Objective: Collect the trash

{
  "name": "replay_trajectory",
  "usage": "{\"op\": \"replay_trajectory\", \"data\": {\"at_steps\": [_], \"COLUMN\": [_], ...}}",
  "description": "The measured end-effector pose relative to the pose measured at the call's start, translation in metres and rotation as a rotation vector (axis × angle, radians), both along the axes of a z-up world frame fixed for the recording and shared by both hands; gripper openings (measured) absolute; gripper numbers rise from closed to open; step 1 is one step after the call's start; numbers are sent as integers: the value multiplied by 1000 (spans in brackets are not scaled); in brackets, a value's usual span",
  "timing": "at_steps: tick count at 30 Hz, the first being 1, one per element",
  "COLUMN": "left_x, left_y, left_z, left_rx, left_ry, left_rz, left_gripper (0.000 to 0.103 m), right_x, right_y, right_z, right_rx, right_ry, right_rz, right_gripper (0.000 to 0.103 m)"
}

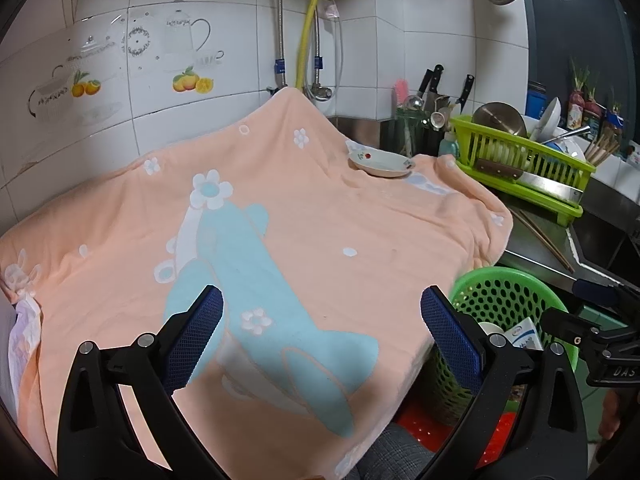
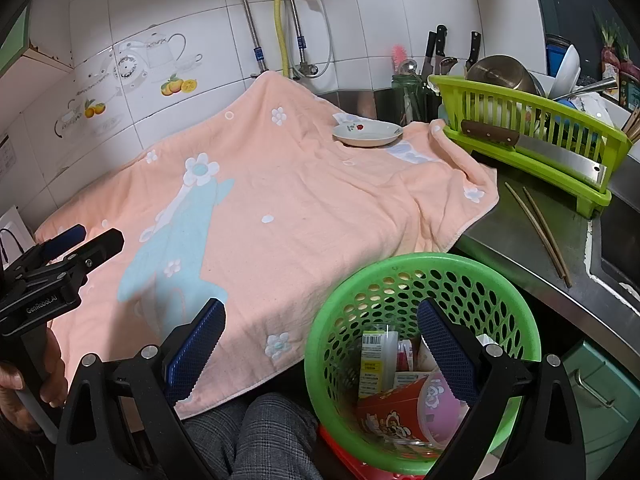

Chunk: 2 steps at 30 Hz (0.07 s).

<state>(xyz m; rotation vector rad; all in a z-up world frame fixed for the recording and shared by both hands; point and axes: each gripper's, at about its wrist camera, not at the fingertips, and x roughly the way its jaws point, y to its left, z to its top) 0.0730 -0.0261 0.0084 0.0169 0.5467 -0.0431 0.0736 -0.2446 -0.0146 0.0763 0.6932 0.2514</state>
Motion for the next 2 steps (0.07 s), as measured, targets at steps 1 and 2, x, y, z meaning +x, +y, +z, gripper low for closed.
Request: {"op": "replay_trajectory", "data": {"at_steps": [1,2], "left_x": [0,0], "left_y": [0,0], "left_z": [0,0], "left_rx": [2,4], "left_ry": [-1,-2], "left_rz": [1,2], "left_gripper": [98,98], "right_x": [0,0], "right_y": [0,1], "right_z": [0,0], "right_rx": [0,1], "right_ry": [0,-1], "right_rz": [0,0], "right_gripper": [93,93]}}
